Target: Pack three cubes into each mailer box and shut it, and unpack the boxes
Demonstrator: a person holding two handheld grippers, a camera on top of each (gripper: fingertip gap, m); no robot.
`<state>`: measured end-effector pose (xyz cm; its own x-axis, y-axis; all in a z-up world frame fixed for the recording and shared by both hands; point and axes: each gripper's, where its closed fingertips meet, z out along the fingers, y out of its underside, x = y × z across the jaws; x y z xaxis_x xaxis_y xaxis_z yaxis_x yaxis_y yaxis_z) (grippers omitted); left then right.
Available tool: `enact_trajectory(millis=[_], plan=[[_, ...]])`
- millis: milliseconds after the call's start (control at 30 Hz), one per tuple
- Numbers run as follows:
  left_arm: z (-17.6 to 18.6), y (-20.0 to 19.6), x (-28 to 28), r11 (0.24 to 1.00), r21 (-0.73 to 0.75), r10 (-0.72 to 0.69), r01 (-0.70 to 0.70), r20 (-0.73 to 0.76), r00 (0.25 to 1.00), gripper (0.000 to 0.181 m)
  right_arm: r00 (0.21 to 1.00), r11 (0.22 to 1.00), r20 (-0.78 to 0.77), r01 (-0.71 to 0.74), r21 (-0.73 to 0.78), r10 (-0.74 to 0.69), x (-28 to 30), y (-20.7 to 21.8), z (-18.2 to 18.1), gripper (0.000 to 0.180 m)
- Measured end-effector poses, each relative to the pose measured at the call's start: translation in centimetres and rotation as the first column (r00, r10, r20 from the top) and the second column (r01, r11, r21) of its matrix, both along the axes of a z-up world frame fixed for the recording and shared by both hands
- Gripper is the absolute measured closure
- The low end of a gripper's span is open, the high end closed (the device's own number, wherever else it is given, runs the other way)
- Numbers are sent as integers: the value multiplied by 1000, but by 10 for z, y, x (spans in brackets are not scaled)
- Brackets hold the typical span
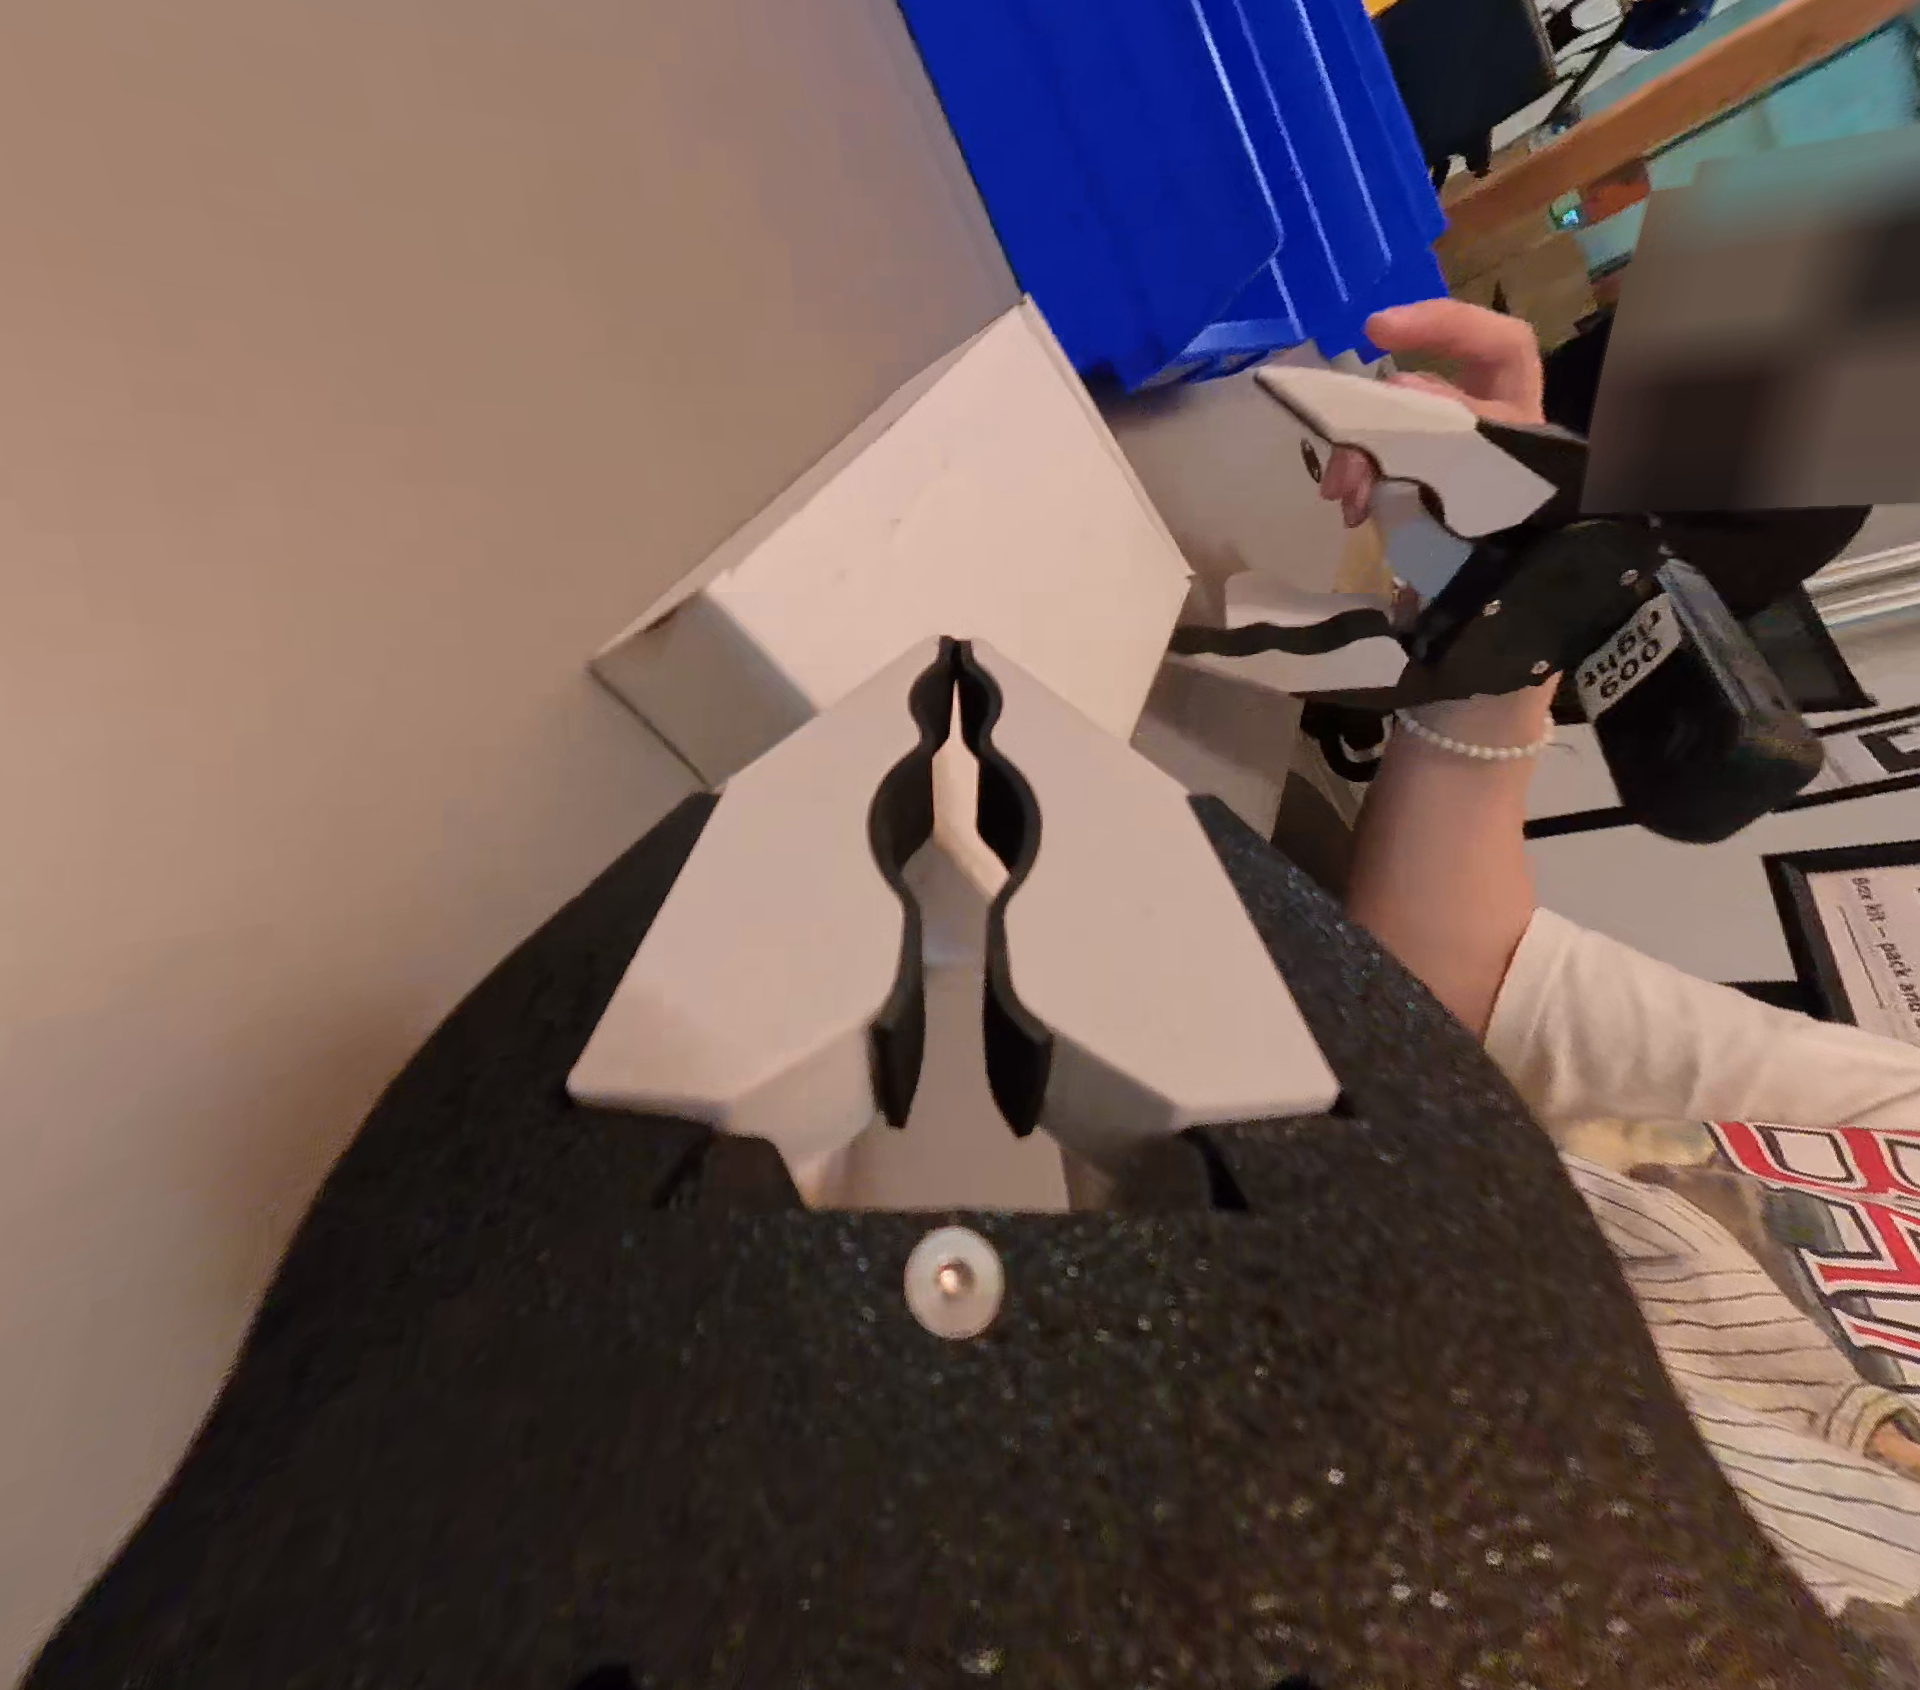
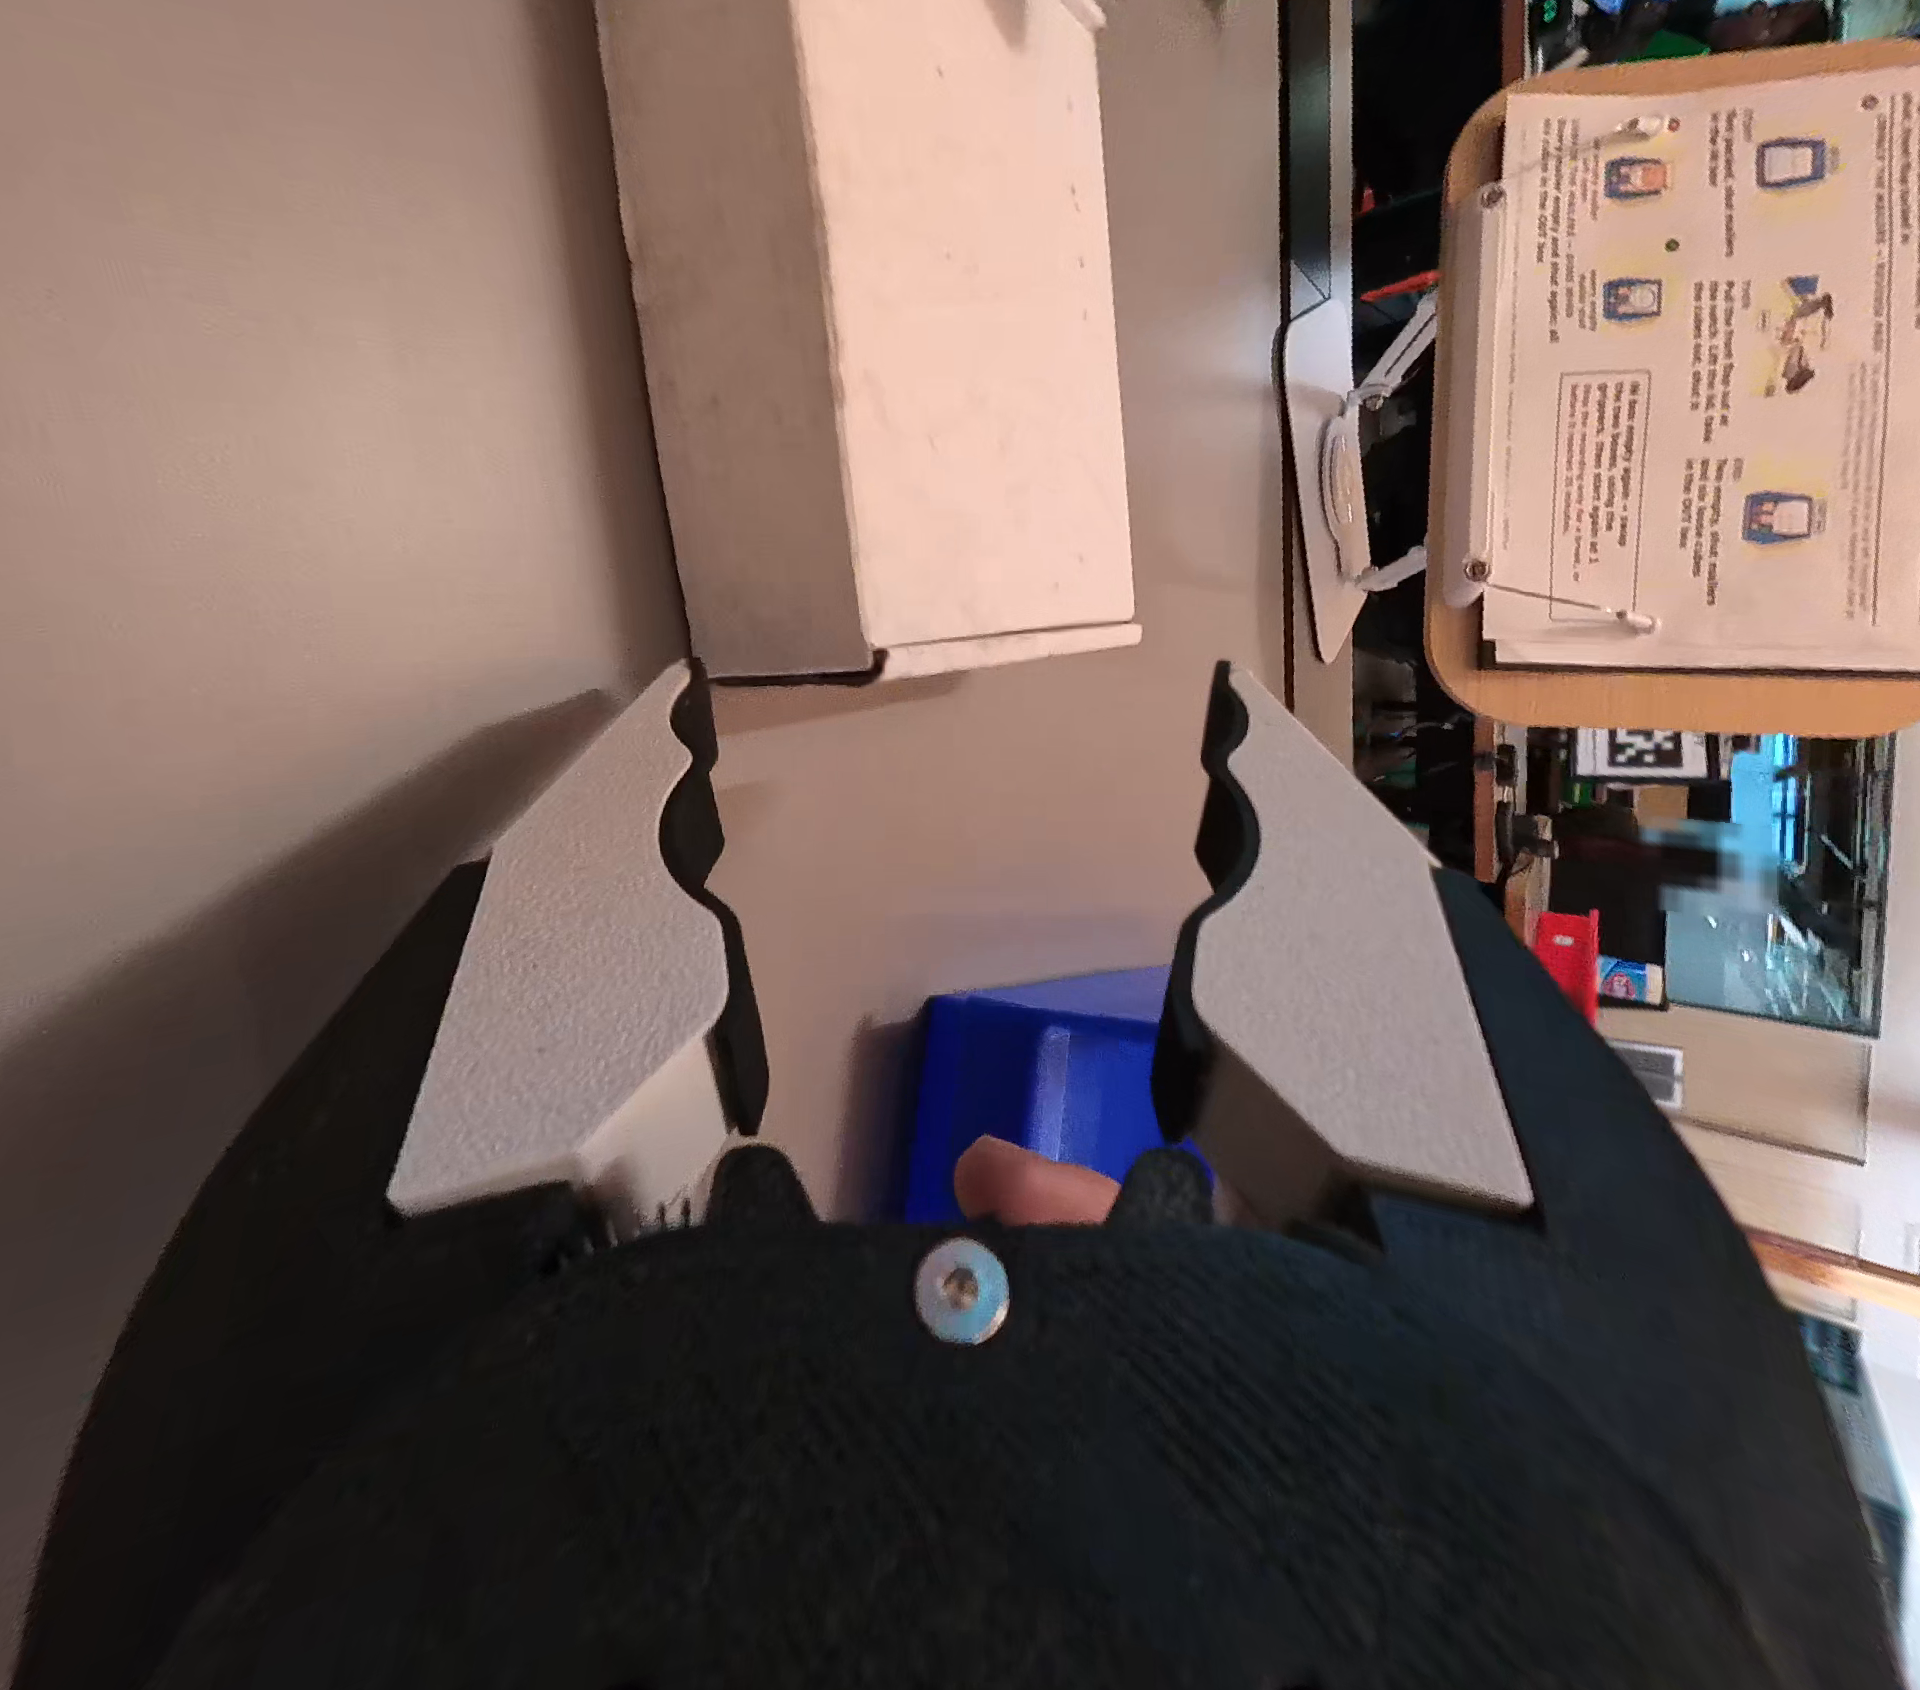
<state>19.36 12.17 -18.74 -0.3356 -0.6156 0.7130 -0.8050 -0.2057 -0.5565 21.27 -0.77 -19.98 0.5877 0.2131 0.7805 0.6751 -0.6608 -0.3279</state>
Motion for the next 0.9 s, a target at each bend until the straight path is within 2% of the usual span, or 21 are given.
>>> enact_trajectory(millis=[133, 200, 267, 300, 400, 500, 533, 567, 600, 700, 833, 900], plan=[[-13, 4, -8, 999, 1, 34, -34, -8, 999, 181, 996, 998, -83, 32, 52, -27, 1, -3, 4, 88], [-13, 5, -9, 999, 5, 50, -50, 16, 999, 181, 973, 990, -228, 59, 131, -28, -4, 0, 11, 88], [-14, 7, -10, 996, 67, 51, -54, 41, 998, 181, 916, 963, -399, 133, 236, -29, -8, 3, 26, 81], [-15, 9, -10, 994, 98, 49, -53, 49, 998, 181, 861, 946, -508, 190, 262, -32, -10, 4, 31, 79], [-15, 12, -12, 993, 101, 50, -56, 57, 997, 181, 585, 930, -811, 297, 216, 1, -31, 8, 32, 77], [-15, 13, -13, 994, 90, 56, -62, 72, 996, 181, 379, 847, -924, 472, 246, 57, -21, 19, 45, 71], [-15, 14, -14, 994, 90, 58, -65, 75, 995, 181, 278, 818, -956, 524, 238, 100, -17, 22, 50, 74], [-15, 15, -14, 994, 85, 62, -69, 79, 995, 181, 198, 803, -970, 552, 227, 139, -15, 24, 52, 84], [-15, 15, -14, 994, 80, 68, -74, 84, 994, 181, 156, 799, -976, 562, 215, 153, -14, 25, 49, 95], [-15, 18, -17, 993, 92, 70, -79, 102, 992, 181, 96, 779, -988, 608, 154, 120, -4, 25, 33, 87], [-16, 21, -19, 993, 95, 64, -74, 104, 992, 181, 2, 734, -982, 664, 143, 189, 10, 32, 31, 92], [-16, 20, -19, 992, 106, 60, -72, 116, 991, 181, -69, 755, -975, 645, 116, 209, 9, 42, 29, 93]])
